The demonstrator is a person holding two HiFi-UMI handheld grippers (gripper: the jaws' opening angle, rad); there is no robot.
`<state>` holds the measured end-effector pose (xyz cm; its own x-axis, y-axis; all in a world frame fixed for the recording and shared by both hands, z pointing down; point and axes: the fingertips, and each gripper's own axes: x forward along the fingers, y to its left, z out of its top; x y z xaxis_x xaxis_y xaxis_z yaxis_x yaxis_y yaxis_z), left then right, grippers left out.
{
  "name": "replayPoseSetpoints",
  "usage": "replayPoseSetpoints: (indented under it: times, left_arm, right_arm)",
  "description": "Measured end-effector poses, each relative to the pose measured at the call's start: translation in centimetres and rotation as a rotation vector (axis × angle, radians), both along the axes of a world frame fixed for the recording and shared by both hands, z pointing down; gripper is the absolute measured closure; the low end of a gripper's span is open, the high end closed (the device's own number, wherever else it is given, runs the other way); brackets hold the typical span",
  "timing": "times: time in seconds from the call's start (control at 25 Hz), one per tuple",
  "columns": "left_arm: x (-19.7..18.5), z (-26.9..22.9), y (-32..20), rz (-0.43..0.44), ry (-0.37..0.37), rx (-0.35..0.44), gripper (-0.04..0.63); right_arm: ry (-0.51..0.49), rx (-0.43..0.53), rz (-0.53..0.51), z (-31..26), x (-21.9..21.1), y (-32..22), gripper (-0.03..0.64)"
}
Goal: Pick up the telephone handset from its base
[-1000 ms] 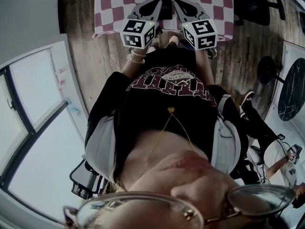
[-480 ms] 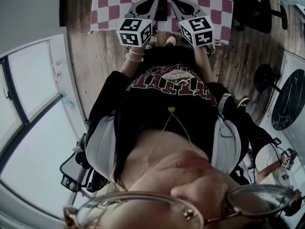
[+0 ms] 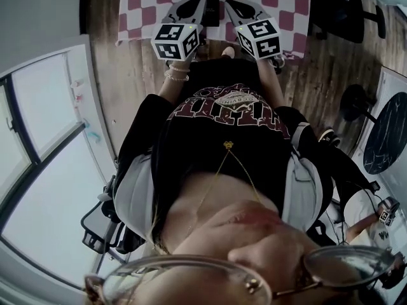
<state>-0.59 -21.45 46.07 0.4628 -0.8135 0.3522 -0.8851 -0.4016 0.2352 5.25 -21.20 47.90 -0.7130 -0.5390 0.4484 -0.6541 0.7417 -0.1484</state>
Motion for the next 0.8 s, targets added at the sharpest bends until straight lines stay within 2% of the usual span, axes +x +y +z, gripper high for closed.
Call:
replayPoseSetpoints:
  times: [0.36, 0.52, 0.8]
  left_arm:
    - [0.1, 0.8, -2.0, 0.087, 0.028, -0.026, 0.584]
    - [-0.1, 1.7, -2.8, 0.126, 0.059, -0.055, 0.584]
    - [-1.2, 3.6, -3.6, 0.169, 0.060, -0.108, 0.584]
  right_arm:
    - [0.019, -0.035, 0.081, 1.2, -0.1, -1.4, 0.598]
    - [0.029, -0.055, 0.112, 1.9, -0.7, -1.8, 0.598]
    - [0.066, -0.092, 0.155, 3.3, -1.7, -2.4, 0.598]
